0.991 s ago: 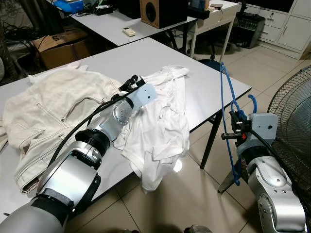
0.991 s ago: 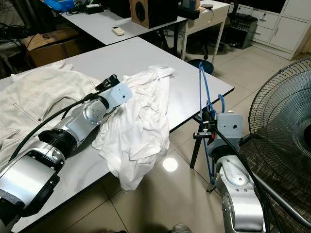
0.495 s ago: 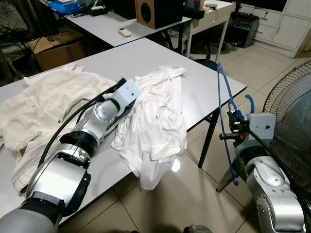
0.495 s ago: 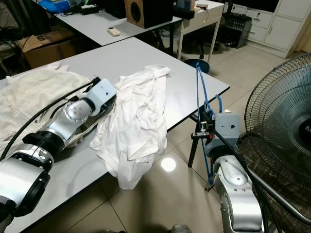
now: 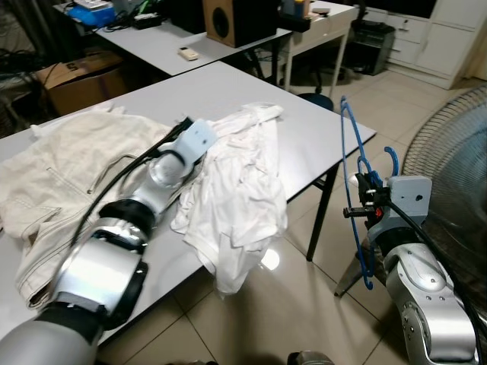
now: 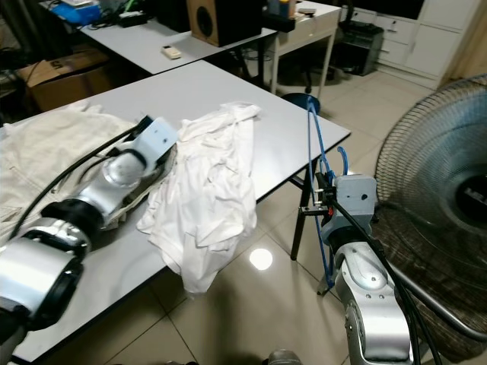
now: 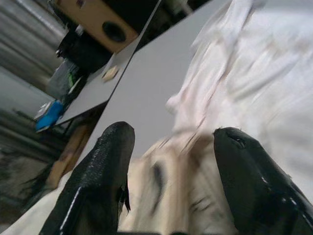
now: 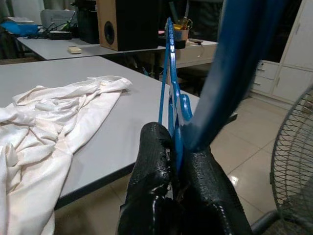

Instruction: Hang hanger

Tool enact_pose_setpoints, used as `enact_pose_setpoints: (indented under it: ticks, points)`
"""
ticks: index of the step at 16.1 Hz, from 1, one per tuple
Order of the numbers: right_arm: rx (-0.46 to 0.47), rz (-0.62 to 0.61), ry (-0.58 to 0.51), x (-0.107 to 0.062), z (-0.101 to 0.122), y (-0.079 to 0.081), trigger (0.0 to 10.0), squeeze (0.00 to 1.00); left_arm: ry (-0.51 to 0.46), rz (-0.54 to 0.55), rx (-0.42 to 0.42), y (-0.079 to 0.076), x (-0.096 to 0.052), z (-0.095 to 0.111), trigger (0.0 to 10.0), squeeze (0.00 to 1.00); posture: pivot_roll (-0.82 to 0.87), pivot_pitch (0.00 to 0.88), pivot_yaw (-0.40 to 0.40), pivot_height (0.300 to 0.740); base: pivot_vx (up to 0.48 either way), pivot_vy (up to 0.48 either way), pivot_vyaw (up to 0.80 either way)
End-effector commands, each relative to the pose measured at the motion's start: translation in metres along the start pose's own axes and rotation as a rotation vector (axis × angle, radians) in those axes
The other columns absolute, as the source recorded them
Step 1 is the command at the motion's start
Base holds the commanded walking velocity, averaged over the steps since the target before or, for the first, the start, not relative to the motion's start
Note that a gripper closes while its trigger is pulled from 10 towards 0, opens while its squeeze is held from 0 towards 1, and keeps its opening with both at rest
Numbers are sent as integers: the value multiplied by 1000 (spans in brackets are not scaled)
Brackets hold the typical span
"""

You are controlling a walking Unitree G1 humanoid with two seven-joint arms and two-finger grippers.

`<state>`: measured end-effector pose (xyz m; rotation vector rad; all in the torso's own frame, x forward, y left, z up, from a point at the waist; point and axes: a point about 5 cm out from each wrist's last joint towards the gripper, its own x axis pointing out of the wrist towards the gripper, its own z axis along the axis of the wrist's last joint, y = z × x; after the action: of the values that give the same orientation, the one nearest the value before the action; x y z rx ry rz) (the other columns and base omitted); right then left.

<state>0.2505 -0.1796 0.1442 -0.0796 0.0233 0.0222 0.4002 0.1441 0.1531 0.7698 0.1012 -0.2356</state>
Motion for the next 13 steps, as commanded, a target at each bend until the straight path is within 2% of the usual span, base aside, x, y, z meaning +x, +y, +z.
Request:
enact_pose_setpoints:
  ticks: [1, 2, 4, 5, 6, 7, 8, 9, 10, 12, 13]
  points:
    - [-2, 5, -3, 0, 3, 1, 10000, 0, 1, 36, -43, 5, 1, 2, 2549, 0, -307, 0, 91, 740, 0, 0, 0]
    - [-5, 11, -4, 1, 4, 3, 10000, 0, 47, 56, -8, 3, 2, -1, 0, 0, -321, 0, 92, 740, 0, 0, 0]
    - [-17, 12, -8, 0, 6, 2, 10000, 0, 82, 72, 16, 5, 1, -7, 0, 0, -339, 0, 101, 740, 0, 0, 0]
    - [-18, 5, -10, -2, 7, 2, 10000, 0, 56, 68, -21, 6, 1, -4, 118, 0, -350, 0, 115, 740, 0, 0, 0]
    - [-11, -11, -12, -5, 7, 0, 10000, 0, -2, 42, -134, 5, 2, 3, 8510, 0, -351, 0, 120, 740, 0, 0, 0]
    - [-2, -19, -12, -7, 7, -1, 10000, 0, -50, 16, -264, 3, 2, 9, 10000, 0, -351, 0, 125, 740, 0, 0, 0]
    - [12, -23, -16, -12, 6, 0, 10000, 0, -169, -17, -647, 3, 1, 18, 10000, 0, -348, 0, 144, 740, 0, 0, 0]
    - [26, -24, -31, -14, 9, 2, 10000, 0, -255, -71, -825, 0, -4, 18, 10000, 0, -341, 0, 146, 740, 0, 0, 0]
    - [23, -13, -50, -15, 14, 4, 10000, 0, -332, -107, -841, -6, -16, 16, 10000, 0, -333, 0, 143, 740, 0, 0, 0]
    - [-17, 28, -72, -13, 22, 9, 10000, 0, -376, -89, -802, -14, -36, 11, 10000, 0, -313, 0, 118, 740, 0, 0, 0]
    - [-53, 72, -74, -11, 25, 11, 10000, 0, -367, -66, -795, -24, -53, 4, 10000, 0, -283, 0, 87, 740, 0, -480, 0]
